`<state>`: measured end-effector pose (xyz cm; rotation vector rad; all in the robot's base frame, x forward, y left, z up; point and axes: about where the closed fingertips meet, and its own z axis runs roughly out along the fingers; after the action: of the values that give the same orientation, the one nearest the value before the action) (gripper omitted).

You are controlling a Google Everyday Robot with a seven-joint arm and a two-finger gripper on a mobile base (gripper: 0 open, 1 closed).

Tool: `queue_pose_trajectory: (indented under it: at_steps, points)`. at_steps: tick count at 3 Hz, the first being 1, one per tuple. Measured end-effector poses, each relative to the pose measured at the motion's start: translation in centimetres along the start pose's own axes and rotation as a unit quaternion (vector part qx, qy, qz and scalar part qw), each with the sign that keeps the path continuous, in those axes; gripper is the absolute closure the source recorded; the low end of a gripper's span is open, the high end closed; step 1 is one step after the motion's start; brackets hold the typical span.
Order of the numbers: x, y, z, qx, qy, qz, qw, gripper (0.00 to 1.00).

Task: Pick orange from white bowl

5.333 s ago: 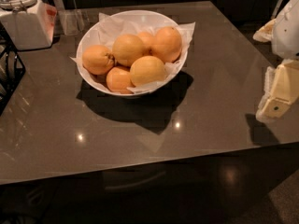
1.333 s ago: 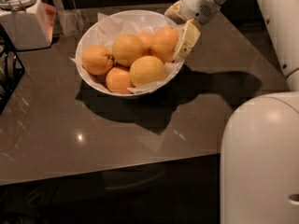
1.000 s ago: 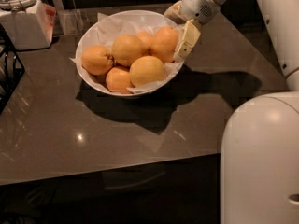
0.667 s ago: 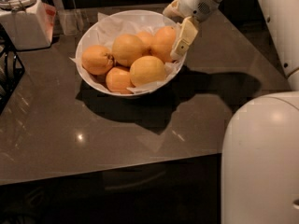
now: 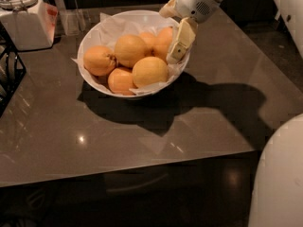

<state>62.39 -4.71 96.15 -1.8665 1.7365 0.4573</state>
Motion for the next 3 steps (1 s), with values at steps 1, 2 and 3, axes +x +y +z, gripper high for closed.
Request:
queue_pose_trajectory:
  at_steps: [1, 2, 3]
  points:
    - [0.00, -0.01, 0.00, 0.000, 0.000, 0.000, 1.0000, 0.17]
    - [0.20, -0.25, 0.06, 0.003, 0.000, 0.004, 1.0000, 0.05]
    - [0.87, -0.49, -0.09, 0.008, -0.002, 0.011, 0.9999, 0.00]
